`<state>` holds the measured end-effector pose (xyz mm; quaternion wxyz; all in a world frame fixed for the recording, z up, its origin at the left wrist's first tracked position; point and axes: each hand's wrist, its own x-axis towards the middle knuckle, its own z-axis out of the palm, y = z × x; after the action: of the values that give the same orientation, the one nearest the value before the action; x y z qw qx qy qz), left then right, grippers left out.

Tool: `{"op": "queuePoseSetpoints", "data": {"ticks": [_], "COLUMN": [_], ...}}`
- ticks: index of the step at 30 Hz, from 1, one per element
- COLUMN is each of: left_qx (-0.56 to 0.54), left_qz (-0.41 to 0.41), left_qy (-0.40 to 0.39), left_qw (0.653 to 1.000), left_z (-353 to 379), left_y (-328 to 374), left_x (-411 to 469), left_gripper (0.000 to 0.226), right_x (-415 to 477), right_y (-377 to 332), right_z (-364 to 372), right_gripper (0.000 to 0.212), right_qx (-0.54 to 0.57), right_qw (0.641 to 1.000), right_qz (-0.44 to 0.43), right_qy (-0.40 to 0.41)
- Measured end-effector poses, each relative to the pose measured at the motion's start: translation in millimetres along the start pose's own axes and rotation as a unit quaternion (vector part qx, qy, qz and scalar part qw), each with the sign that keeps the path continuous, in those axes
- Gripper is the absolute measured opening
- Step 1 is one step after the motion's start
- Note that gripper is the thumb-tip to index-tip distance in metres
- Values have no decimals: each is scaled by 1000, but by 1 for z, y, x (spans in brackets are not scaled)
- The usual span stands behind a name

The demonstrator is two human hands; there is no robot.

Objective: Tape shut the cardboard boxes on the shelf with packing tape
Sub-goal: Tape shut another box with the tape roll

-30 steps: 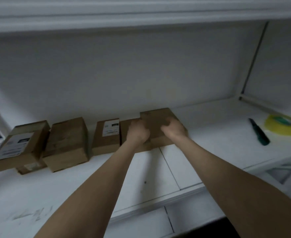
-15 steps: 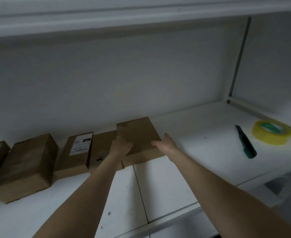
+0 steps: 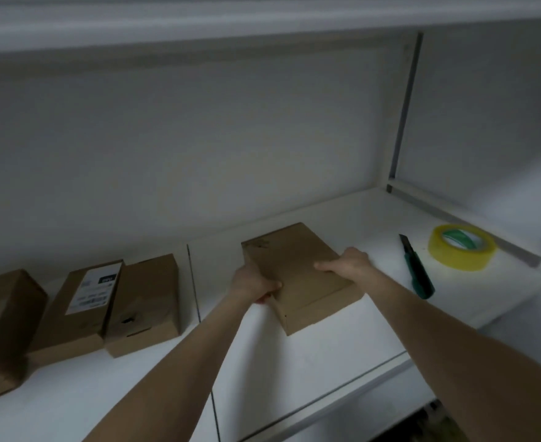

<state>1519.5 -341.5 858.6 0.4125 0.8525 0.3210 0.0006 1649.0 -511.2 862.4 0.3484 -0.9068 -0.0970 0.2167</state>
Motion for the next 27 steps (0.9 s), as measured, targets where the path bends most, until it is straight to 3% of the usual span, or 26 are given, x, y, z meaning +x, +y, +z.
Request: {"op": "queuePoseSetpoints", "data": {"ticks": [4, 8, 9, 11, 13, 16, 19, 23, 27], "left_qx": [-8, 43, 58, 111, 147, 148, 219, 300, 367], "left_qz": [-8, -22, -17, -5, 10, 24, 30, 25, 0], "left_qy": [-69, -159, -118, 45, 142, 99, 33, 8, 20], "left_qw": [998, 986, 991, 993, 979, 984, 975, 953, 930], "left_z": [29, 30, 26, 18, 20, 38, 51, 51, 43], "left_y": [29, 48, 52, 56, 57, 60, 61, 58, 57], "left_x": [-7, -11, -7, 5, 19, 36, 48, 45, 24], "left_gripper": [39, 40, 34, 34, 52, 83, 103, 108, 106], "right_x": [10, 20, 23, 27, 30, 30, 31, 32, 26], "right_y": [30, 48, 51, 55, 59, 60, 62, 59, 42], "right_z": [-28, -51, -55, -57, -55, -53, -52, -51, -43], "right_gripper": [103, 90, 85, 80, 78, 76, 76, 77, 70], "right_qx": [1, -40, -51, -56, -45, -43, -40, -63, -168], "right_qw": [1000, 998, 997, 995, 994, 994, 994, 993, 977], "right_qz": [-2, -44, -57, -77, -88, -98, -95, -96, -118], "right_qy": [3, -24, -26, -32, -38, -35, -30, -18, 55]}}
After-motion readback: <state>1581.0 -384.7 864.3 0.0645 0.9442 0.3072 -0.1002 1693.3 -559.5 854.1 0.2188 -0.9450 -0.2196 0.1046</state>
